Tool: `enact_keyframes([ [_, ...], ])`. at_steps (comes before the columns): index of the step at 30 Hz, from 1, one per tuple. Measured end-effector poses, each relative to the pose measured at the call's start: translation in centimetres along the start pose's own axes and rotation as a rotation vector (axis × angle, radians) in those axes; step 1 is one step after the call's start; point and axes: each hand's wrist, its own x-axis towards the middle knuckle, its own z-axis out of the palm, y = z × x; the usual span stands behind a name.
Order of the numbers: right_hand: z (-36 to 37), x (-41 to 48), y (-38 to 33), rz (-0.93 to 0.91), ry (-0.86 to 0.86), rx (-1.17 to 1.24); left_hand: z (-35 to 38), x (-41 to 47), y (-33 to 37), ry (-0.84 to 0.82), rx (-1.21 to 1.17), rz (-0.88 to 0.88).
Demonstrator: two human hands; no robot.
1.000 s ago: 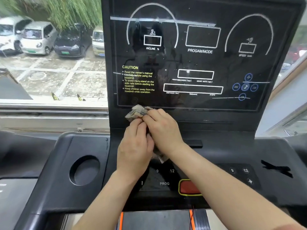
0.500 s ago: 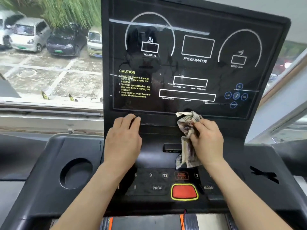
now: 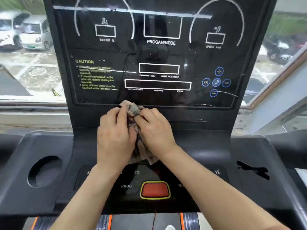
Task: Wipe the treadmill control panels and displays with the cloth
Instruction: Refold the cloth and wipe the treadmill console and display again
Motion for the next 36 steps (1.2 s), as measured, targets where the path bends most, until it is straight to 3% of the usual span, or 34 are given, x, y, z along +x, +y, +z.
enact_keyframes([
  [5, -4.9, -5.2, 9.1, 0.065, 0.071, -0.018, 3.4, 0.3, 8.2, -0.116, -0.085, 0.246],
  [10, -7.1, -10.6, 14.4, 0.321, 0.135, -0.157, 5.8, 0.2, 14.4, -0.316, 0.049, 0.329],
  [12, -7.2, -12.5, 13.9, 0.410, 0.079, -0.166, 6.5, -0.3, 16.0, -0.344, 0.108, 0.323],
  [16, -9.2, -16.6, 11.2, 0.469, -0.207, -0.067, 7.3, -3.1, 16.0, -0.420, 0.085, 0.328],
  [20, -10.5, -19.4, 10.6, 0.642, -0.243, -0.064, 8.6, -6.8, 14.8, -0.501, 0.013, 0.342],
  [24, -9.6, -17.4, 12.7, 0.730, -0.263, 0.003, 8.7, -8.9, 15.5, -0.482, -0.058, 0.297],
  [29, -9.2, -12.7, 16.3, 0.915, -0.220, 0.268, 9.0, -8.2, 16.5, -0.424, -0.124, 0.196],
  [32, -9.2, -13.7, 16.2, 0.855, -0.262, 0.116, 9.1, -7.8, 17.7, -0.373, -0.267, 0.174],
  [36, -11.0, -18.2, 13.8, 0.799, -0.411, 0.029, 9.8, -8.6, 18.6, -0.354, -0.238, 0.276],
])
